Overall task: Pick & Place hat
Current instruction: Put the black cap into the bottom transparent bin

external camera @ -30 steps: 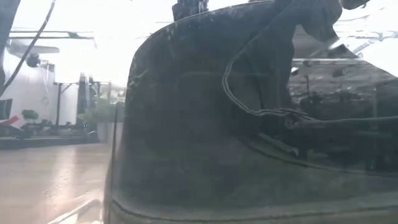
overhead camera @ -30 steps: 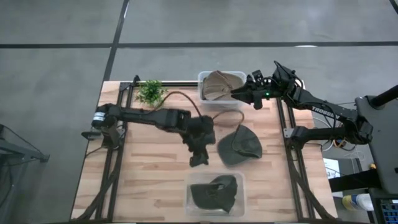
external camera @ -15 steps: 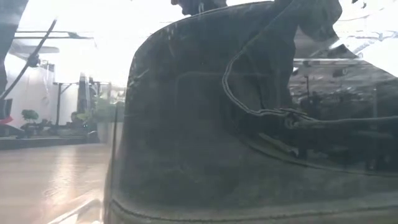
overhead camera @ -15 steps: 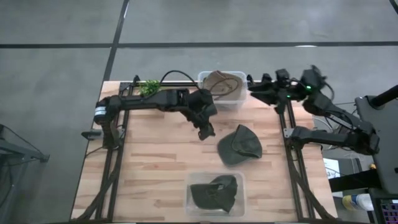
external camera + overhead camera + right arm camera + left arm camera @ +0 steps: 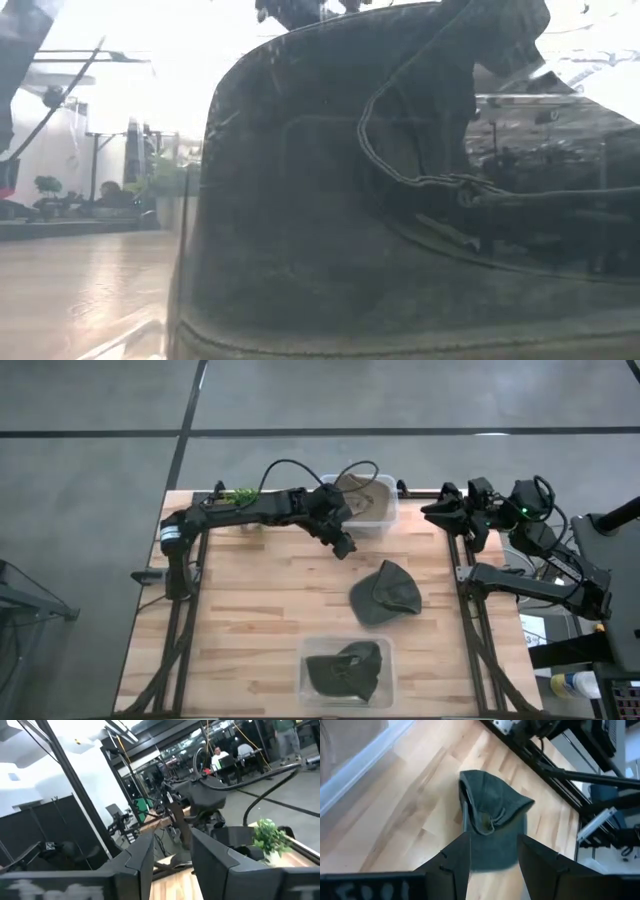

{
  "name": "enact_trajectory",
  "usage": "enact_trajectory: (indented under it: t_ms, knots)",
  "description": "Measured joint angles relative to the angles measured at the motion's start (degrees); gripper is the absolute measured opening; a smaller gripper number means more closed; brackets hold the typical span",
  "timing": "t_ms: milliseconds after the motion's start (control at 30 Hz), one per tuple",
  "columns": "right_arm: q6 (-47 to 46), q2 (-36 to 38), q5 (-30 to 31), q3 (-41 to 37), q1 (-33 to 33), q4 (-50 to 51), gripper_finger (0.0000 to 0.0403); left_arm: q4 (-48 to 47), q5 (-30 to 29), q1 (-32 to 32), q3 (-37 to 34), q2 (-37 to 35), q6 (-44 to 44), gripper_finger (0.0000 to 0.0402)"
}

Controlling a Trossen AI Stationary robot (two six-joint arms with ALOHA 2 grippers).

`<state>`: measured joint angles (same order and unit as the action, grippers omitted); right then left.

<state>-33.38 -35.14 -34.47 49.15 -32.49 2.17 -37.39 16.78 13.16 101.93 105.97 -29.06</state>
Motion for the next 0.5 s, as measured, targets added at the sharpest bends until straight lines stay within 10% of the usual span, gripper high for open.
enact_trajectory:
  t_ms: [500]
  knots:
    - [0.60, 1.40, -0.01, -0.07, 0.02, 2.39, 0.0098, 3.75, -1.13, -2.18, -0.07, 9.90, -2.69, 0.0151]
